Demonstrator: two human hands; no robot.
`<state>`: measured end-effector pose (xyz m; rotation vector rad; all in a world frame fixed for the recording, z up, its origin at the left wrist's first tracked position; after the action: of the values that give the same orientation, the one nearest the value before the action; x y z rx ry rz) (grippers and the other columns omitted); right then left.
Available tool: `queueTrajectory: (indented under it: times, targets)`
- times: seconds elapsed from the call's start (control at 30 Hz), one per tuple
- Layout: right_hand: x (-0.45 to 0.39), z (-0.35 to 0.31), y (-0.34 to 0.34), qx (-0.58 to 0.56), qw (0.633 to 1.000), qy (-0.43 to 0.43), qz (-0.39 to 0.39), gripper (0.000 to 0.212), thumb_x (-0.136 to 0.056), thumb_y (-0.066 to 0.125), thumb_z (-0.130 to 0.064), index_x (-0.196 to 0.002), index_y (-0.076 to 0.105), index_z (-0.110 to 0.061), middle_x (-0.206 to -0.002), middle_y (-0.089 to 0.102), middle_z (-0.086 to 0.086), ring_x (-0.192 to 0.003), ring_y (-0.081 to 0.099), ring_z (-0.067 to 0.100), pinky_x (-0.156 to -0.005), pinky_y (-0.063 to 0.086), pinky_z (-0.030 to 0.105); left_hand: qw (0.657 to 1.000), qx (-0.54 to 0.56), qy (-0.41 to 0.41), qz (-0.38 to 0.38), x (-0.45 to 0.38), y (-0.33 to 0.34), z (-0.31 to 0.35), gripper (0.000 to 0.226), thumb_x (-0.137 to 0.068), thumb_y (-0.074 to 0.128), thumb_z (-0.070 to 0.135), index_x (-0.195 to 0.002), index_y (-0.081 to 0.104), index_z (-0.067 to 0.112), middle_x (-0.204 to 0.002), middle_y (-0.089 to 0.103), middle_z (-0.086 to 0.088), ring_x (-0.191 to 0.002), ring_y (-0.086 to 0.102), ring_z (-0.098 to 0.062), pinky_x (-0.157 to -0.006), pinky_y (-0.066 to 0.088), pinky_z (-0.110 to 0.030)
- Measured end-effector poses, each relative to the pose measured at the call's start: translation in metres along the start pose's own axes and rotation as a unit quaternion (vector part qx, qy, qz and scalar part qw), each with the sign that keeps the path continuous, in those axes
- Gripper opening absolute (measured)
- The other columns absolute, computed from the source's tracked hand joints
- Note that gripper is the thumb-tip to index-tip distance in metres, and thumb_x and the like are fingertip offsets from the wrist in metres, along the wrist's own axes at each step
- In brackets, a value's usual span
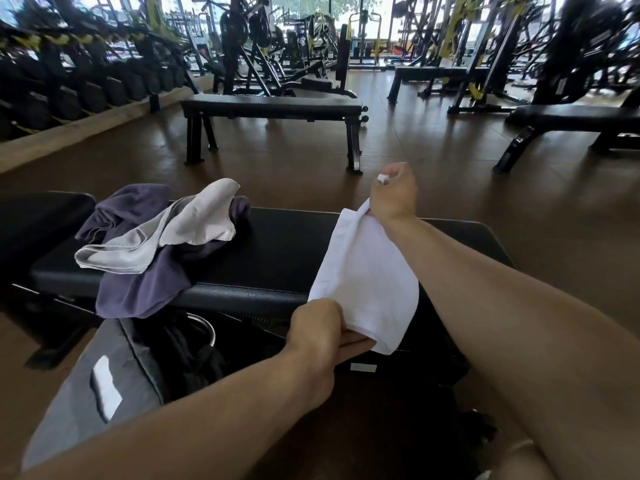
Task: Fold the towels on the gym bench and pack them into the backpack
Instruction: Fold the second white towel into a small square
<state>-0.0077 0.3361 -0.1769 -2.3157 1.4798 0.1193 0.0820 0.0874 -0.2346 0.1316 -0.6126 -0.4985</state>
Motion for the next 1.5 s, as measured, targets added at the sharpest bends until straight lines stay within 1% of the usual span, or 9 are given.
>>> queueTrajectory:
  times: [0.2,0.33,0.47,0.67,0.8,0.93,1.1,1.23,1.5]
  targets:
    - [0.005,0.008,0.018,0.033,0.998,0.000,-0.053,0.020,-0.088,0.057,-0.009,-0.103,0.058,-0.022,-0.089,0.058,-0.006,-0.095,0.067,0.028,-0.080,0.060,0.050,0.996,-0.029,-0.004,0.080,-0.004,-0.014,-0.007,0.051,-0.089,0.029,-0.004,-0.127,0.060,0.009,-0.104,0.075,-0.014,-0.075,0.077,-0.031,-0.071,0.063,-0.040]
    - [0.009,0.010,0.024,0.003,0.992,0.024,-0.120,0.021,-0.095,0.064,-0.011,-0.114,0.060,-0.019,-0.097,0.061,-0.003,-0.096,0.067,0.025,-0.070,0.064,0.044,0.989,0.009,-0.016,0.146,-0.014,-0.019,-0.012,0.038,-0.093,0.033,-0.008,-0.117,0.061,0.004,-0.114,0.066,-0.017,-0.099,0.070,-0.037,-0.077,0.059,-0.049]
    - [0.015,0.026,0.030,0.011,0.968,0.031,-0.249,0.035,-0.098,0.064,-0.025,-0.133,0.062,-0.023,-0.122,0.065,-0.001,-0.109,0.066,0.021,-0.091,0.060,0.038,0.982,0.049,-0.019,0.183,-0.028,-0.027,-0.020,0.027,-0.097,0.034,-0.006,-0.110,0.056,0.003,-0.118,0.060,-0.021,-0.101,0.062,-0.035,-0.068,0.054,-0.046]
    - [-0.005,0.029,-0.009,0.190,0.969,-0.082,-0.133,0.031,-0.093,0.065,-0.017,-0.123,0.070,-0.023,-0.126,0.070,-0.001,-0.119,0.063,0.019,-0.096,0.045,0.022,0.967,-0.027,0.061,0.246,-0.020,-0.032,-0.017,0.015,-0.096,0.057,0.022,-0.106,0.050,0.014,-0.102,0.063,-0.013,-0.077,0.054,-0.019,-0.068,0.043,-0.033]
    - [-0.010,0.053,-0.043,0.362,0.924,0.063,-0.103,0.068,-0.081,0.069,-0.060,-0.136,0.057,-0.021,-0.139,0.057,0.006,-0.131,0.051,0.031,-0.106,0.044,0.045,0.977,-0.062,0.061,0.194,-0.025,-0.033,-0.018,0.051,-0.083,0.080,0.039,-0.116,0.049,0.016,-0.094,0.057,0.004,-0.078,0.052,-0.007,-0.064,0.041,-0.025]
    - [0.000,0.070,-0.051,0.311,0.920,0.166,-0.173,0.094,-0.056,0.068,-0.077,-0.127,0.063,-0.015,-0.126,0.066,0.007,-0.118,0.060,0.032,-0.104,0.047,0.044,0.978,-0.083,0.060,0.183,-0.032,-0.034,-0.017,0.047,-0.082,0.083,0.035,-0.115,0.058,0.014,-0.096,0.062,0.003,-0.078,0.056,-0.007,-0.057,0.039,-0.020]
    - [-0.001,0.061,-0.043,0.041,0.951,0.213,-0.218,0.057,-0.078,0.084,-0.026,-0.127,0.063,-0.005,-0.119,0.069,0.007,-0.106,0.067,0.027,-0.088,0.053,0.035,0.993,-0.074,0.015,0.087,-0.034,-0.026,-0.014,0.028,-0.089,0.075,0.032,-0.109,0.071,0.013,-0.099,0.073,0.000,-0.081,0.066,-0.012,-0.054,0.046,-0.020]
    - [-0.003,0.061,-0.045,-0.166,0.905,0.313,-0.238,0.045,-0.085,0.061,0.002,-0.130,0.059,-0.002,-0.120,0.070,0.016,-0.100,0.071,0.031,-0.074,0.059,0.039,0.997,-0.030,0.030,0.067,-0.032,-0.027,0.010,0.022,-0.085,0.068,0.027,-0.100,0.072,0.011,-0.096,0.077,-0.011,-0.082,0.072,-0.029,-0.064,0.057,-0.034]
    - [0.015,0.059,-0.084,0.063,0.838,0.316,-0.441,0.056,-0.080,0.058,0.002,-0.135,0.062,-0.011,-0.120,0.072,0.008,-0.097,0.072,0.023,-0.070,0.061,0.031,0.972,0.002,0.182,0.147,-0.070,-0.077,0.082,0.059,-0.064,0.089,0.020,-0.116,0.066,0.003,-0.111,0.073,-0.017,-0.101,0.072,-0.038,-0.089,0.058,-0.057]
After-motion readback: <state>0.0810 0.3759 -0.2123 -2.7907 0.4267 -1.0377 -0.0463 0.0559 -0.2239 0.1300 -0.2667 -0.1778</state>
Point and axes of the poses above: each hand's wrist, its own x-axis away from the middle knuckle, its own y-axis out of the palm, z = x × y, the point moved 5 cm from there along -x, towards the middle knuckle
